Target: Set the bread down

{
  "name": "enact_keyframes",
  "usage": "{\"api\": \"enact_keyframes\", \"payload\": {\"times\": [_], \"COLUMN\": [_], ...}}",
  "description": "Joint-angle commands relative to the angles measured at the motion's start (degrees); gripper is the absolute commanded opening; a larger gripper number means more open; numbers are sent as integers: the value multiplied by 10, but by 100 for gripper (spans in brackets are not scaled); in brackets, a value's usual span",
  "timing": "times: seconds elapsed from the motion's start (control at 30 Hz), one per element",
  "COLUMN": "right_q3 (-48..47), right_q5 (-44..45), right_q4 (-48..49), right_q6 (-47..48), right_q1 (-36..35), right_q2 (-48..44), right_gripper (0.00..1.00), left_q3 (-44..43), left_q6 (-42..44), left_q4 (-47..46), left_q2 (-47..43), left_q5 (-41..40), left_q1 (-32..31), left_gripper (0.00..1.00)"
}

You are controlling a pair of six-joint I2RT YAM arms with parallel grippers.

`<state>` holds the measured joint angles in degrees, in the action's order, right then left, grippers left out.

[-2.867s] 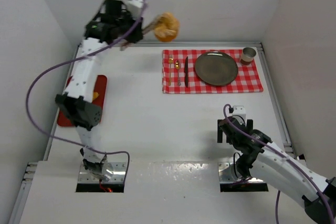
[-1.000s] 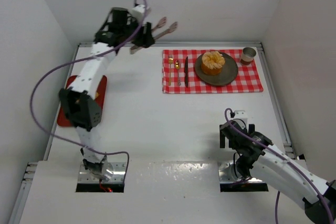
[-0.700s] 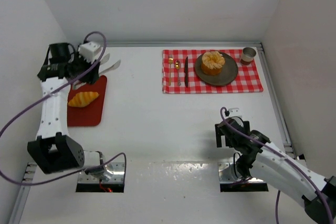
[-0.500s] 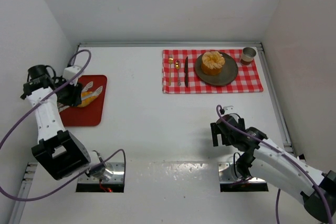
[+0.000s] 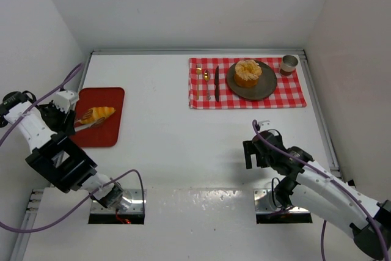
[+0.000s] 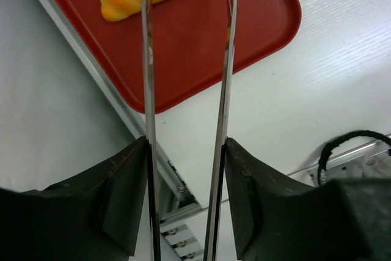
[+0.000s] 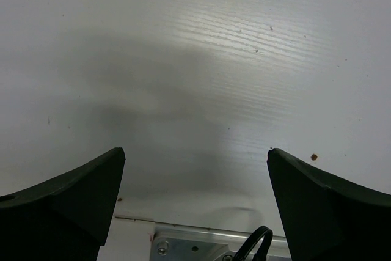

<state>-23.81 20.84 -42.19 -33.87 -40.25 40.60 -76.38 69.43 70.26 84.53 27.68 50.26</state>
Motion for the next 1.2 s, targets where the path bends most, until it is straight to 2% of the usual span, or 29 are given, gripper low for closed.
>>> {"api": "enact_keyframes", "payload": {"times": [0.0, 0.2, 0.3, 0.5, 0.67, 0.8, 0.9, 1.1, 1.17], "right_q3": [-38, -54, -53, -56, -65, -61, -62, -54, -55], "right_q5": [-3, -8, -11, -17, -21, -19, -19, -11, -5], "right_q4": [-1, -13, -14, -14, -18, -16, -17, -23, -25], "right_q6": [-9, -9, -14, -15, -12, -14, -15, -19, -18], "right_q1": [-2, -2, -2, 0, -3, -2, -1, -2, -1], "right_q2": [2, 15, 12, 17, 24, 20, 21, 2, -1], "right_gripper": [99, 99, 99, 99, 99, 99, 99, 99, 99], "left_q3": [-8, -56, -75, -69, -63, -56, -51, -22, -30], "left_q6": [60, 60, 73, 63, 41, -22, -22, -20, -20], "left_q4": [-9, -7, 1, 1, -42, -114, -115, -109, -91], "left_q2": [-38, -12, 3, 51, 74, 88, 93, 93, 100], "left_q5": [26, 32, 33, 4, 2, -17, -24, -53, -59], "left_q1": [3, 3, 3, -24, -44, -64, -81, -81, -81], "left_gripper": [56, 56, 60, 63, 66, 66, 66, 52, 41]}}
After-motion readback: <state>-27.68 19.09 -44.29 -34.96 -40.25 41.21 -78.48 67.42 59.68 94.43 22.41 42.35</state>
